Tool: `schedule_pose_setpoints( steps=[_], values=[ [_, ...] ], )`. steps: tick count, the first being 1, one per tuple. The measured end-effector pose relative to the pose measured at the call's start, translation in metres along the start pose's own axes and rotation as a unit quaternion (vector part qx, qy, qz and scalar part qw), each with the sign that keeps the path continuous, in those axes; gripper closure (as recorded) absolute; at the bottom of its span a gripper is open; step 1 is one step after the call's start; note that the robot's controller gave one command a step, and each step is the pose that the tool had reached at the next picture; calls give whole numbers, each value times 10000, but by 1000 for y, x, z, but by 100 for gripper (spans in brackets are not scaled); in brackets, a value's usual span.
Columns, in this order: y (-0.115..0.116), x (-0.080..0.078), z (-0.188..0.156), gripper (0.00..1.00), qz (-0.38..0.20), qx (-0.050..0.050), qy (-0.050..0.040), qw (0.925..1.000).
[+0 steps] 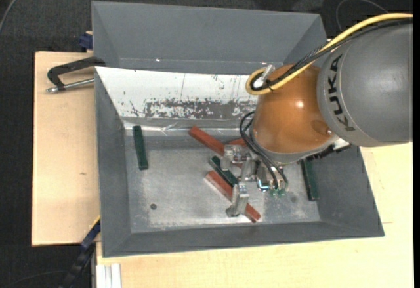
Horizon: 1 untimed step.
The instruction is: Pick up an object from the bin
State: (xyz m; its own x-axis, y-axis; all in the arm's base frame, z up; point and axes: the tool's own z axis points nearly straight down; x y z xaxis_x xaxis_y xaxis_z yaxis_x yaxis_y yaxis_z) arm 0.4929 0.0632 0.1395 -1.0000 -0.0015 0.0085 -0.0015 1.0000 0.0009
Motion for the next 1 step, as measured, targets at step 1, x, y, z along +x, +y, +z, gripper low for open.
schedule_pose_setpoints(
  steps=[1],
  values=[
    [-46, 0, 71, 0, 1075, 4, -12, 9942]
  ],
)
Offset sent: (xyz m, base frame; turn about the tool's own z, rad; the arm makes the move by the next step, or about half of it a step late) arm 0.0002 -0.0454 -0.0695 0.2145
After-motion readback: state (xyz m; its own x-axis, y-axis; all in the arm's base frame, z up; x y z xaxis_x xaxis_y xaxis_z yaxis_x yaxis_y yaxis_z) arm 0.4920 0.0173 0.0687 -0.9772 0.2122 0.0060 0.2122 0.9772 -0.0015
